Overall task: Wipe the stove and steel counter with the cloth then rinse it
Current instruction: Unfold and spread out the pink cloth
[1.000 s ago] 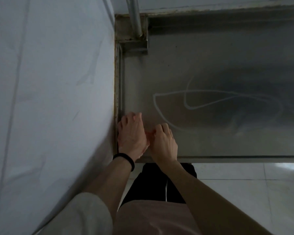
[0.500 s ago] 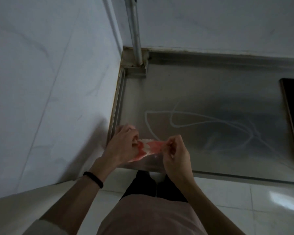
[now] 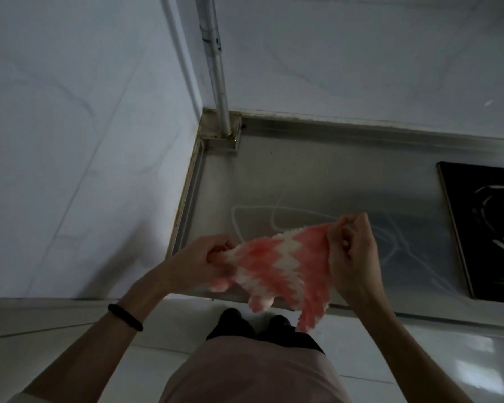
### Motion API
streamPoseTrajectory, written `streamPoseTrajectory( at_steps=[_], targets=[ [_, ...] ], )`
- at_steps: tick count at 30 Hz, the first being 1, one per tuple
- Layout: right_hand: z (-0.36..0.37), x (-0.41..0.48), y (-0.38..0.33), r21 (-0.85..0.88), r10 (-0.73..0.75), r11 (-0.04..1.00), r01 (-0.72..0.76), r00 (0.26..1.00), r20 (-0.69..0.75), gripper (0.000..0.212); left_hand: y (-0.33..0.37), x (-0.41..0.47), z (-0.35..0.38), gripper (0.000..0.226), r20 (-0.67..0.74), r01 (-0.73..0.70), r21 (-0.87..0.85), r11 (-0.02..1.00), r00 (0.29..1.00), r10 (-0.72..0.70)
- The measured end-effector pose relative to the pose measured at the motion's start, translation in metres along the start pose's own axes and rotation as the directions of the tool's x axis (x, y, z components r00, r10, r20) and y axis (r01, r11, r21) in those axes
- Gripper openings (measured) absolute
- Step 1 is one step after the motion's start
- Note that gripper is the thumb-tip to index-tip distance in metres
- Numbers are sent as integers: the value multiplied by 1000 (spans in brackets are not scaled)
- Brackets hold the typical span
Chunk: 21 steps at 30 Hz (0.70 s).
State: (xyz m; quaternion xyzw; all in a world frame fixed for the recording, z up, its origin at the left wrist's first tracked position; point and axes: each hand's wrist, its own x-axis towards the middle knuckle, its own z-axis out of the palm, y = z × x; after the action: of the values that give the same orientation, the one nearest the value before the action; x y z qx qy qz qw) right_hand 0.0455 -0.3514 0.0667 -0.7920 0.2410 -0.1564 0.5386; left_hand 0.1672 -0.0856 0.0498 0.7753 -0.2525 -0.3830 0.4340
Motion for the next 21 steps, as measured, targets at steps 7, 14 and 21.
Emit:
streamPoseTrajectory(
  at_steps=[7,14,21],
  targets=[
    [-50,35,-26,67,-131,987,145,976,-176,25,30,17,-19,5,-280,-109,-309,945,960,19],
    [-83,65,-50,-26,-144,990,141,970,-195,18,93,45,-37,40,-419,-301,-705,642,908,-34],
    [-96,78,-82,-123,-108,990,76,953,-282,4,143,60,-56,13,-596,-323,-452,832,803,-12]
  ],
)
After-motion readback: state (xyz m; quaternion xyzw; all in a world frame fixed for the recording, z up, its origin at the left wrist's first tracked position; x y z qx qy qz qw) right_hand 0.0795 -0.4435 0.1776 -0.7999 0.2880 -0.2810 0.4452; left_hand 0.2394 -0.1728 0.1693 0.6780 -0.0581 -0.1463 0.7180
